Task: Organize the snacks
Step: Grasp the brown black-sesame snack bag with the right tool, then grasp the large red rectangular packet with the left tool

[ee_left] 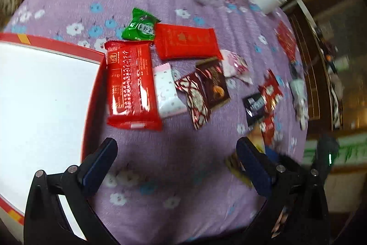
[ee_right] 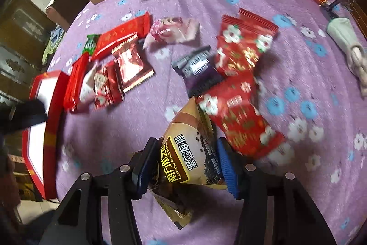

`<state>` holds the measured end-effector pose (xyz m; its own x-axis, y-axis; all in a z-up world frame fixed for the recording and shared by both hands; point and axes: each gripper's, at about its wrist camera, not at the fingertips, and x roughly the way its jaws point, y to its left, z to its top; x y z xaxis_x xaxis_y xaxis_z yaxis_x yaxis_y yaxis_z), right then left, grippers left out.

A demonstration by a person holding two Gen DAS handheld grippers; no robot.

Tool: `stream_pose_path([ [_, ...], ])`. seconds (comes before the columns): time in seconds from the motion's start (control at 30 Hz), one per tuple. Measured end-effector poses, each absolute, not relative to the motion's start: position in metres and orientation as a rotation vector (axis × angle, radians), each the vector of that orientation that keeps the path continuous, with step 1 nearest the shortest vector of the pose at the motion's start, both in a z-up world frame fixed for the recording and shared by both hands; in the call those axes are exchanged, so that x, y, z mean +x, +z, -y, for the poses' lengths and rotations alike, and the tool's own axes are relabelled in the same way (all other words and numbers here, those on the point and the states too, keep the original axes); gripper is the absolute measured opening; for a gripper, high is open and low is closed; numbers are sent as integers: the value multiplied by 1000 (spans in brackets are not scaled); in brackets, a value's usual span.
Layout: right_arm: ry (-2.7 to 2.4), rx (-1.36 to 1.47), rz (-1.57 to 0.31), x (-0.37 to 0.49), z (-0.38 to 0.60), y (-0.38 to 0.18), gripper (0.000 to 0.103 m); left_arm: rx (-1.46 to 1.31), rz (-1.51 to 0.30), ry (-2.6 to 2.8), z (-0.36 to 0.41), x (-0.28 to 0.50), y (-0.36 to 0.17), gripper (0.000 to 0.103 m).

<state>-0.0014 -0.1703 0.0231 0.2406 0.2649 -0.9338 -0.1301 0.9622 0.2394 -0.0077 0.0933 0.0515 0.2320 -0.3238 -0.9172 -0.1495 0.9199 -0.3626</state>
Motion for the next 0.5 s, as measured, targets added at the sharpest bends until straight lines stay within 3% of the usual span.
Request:
stream_pose_path([
  [0.3,276,79,-1294,-9,170,23,58,-490,-1334,-46,-123,17,32,103],
  [0.5,264,72,-1291,-7,166,22,60,-398,-1313,13,-140,36,30,103],
])
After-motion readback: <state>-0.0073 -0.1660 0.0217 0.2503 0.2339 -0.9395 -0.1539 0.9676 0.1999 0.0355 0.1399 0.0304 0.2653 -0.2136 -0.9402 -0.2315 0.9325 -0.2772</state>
